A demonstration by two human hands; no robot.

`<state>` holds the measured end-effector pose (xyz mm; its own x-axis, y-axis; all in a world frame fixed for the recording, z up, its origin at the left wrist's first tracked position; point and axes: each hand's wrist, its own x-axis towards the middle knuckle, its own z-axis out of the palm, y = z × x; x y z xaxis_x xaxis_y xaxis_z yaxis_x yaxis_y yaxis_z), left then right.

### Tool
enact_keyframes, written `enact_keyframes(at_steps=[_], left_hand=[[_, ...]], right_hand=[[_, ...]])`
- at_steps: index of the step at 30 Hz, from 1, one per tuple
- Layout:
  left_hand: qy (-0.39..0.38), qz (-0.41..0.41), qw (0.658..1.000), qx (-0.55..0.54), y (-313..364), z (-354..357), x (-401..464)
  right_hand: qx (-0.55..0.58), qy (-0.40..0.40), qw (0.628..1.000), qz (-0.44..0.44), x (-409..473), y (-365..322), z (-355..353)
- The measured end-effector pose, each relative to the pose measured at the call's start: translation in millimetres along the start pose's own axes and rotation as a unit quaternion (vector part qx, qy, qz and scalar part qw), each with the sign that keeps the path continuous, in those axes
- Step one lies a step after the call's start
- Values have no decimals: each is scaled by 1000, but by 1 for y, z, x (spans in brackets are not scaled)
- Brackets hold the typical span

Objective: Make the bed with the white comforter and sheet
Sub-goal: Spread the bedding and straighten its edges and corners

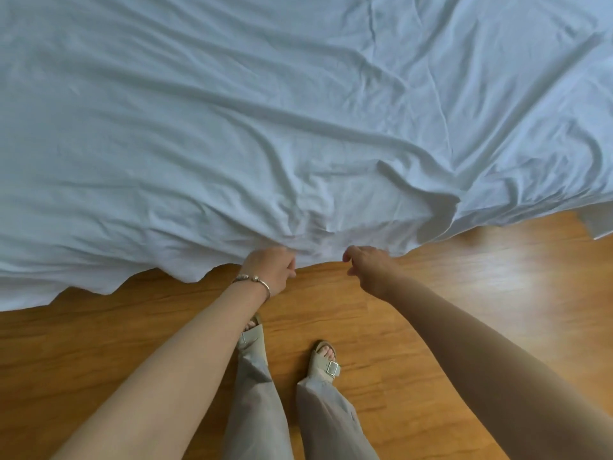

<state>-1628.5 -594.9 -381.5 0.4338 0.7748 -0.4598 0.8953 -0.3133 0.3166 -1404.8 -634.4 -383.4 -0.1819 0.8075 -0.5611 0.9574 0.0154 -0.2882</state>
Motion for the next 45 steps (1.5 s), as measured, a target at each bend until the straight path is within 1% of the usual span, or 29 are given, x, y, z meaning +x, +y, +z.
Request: enact_keyframes(at_steps=[2,4,6,8,10,12,14,16,18,20,22,25,27,29,30,31,33,35,37,40,43,45], left_hand=[[34,1,999,-6,-1,8,-9],[67,-7,998,-3,-3,5,-12],[79,-35,996,-16,-10,-2,-13],[71,-60,995,-27,-28,-7,-13],[72,-65,995,-22,-52,-13,-15],[99,-71,992,-20,-83,-22,-21],[143,-90,985,-30,-122,-35,-33],[180,-106,977,-34,-171,-45,-50],[183,-127,975,-26,-228,-51,-70],[160,-182,970,-33,-291,-56,-92],[119,-227,966,-40,-353,-60,-115],[51,-227,972,-19,-428,-66,-151],[39,-252,967,-20,-472,-69,-171],[55,-306,947,-82,-512,-75,-187],[68,-317,939,-112,-530,-78,-193],[82,-314,937,-129,-546,-80,-198],[120,-278,943,-139,-572,-83,-201],[151,-258,941,-161,-592,-86,-196],[141,-262,939,-175,-603,-91,-191],[105,-255,945,-175,-612,-99,-194],[109,-237,947,-185,-615,-105,-207],[104,-223,952,-182,-614,-110,-215]], right_hand=[[-12,-17,1000,9,-3,4,6],[-6,3,1000,10,-1,1,1],[-2,18,1000,-6,4,-10,-9],[7,21,1000,-16,11,-28,-19],[40,30,999,-13,20,-53,-26],[67,53,996,-7,30,-83,-27],[65,71,995,-23,45,-122,-23],[50,79,994,-64,63,-167,-16],[27,79,992,-93,85,-220,-6],[-9,89,990,-105,110,-279,0],[-35,95,989,-106,136,-338,5],[-7,66,991,-117,173,-423,12],[-12,46,989,-138,193,-473,20],[-25,52,988,-145,209,-513,27],[-27,61,989,-135,215,-527,30],[-21,65,990,-121,221,-540,32],[-17,55,994,-94,229,-556,34],[-59,27,995,-82,234,-565,35],[-71,13,995,-67,234,-570,33],[-27,15,998,-53,231,-574,28],[36,13,998,-45,225,-570,25],[48,13,998,-47,221,-569,23]])
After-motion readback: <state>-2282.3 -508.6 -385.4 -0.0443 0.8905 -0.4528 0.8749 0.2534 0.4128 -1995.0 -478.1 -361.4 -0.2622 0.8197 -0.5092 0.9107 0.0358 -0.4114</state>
